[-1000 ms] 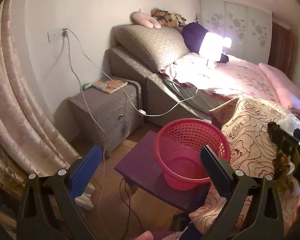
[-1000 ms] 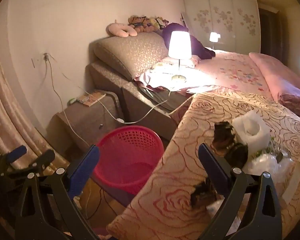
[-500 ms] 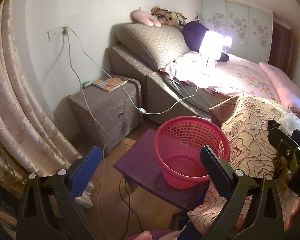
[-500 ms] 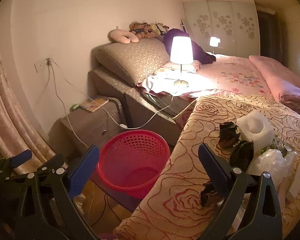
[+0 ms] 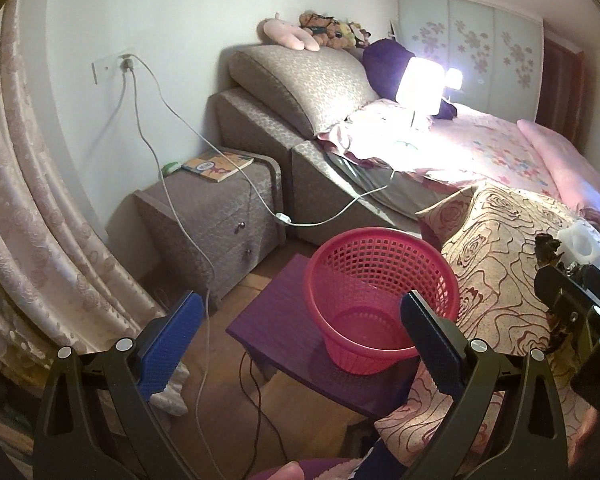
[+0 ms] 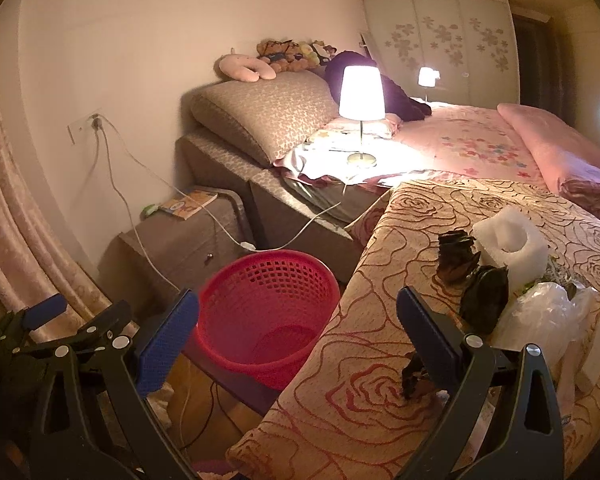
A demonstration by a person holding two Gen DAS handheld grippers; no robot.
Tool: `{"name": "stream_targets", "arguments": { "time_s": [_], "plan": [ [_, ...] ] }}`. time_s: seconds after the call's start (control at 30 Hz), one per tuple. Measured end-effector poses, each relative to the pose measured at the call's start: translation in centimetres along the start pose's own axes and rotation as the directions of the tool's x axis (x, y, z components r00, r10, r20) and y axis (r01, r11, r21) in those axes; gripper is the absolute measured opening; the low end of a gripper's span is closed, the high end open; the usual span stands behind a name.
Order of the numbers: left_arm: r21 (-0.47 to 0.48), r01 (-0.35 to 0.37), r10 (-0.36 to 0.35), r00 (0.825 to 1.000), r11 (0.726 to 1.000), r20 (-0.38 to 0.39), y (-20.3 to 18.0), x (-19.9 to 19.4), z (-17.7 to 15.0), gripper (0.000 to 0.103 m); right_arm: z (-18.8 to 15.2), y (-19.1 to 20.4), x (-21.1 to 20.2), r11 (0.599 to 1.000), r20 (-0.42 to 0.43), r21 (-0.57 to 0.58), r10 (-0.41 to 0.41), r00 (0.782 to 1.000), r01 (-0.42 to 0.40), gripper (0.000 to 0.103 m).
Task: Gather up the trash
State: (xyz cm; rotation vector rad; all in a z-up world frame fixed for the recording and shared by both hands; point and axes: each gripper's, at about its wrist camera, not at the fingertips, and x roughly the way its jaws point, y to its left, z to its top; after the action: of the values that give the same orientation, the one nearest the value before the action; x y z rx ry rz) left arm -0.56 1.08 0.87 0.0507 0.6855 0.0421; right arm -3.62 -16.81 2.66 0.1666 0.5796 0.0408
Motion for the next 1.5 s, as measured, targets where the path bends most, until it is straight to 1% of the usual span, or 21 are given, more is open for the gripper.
{"name": "stream_targets", "arguments": {
  "time_s": [1.5],
  "plan": [
    [0.000,-0.005,0.005,1.000,1.000,0.000,0.40,-0.09,-0.27,0.095,-0.68,0.13,-0.01,1.000,-0.009,0.001,0.005,1.000,-0.005,0.096]
  ]
}}
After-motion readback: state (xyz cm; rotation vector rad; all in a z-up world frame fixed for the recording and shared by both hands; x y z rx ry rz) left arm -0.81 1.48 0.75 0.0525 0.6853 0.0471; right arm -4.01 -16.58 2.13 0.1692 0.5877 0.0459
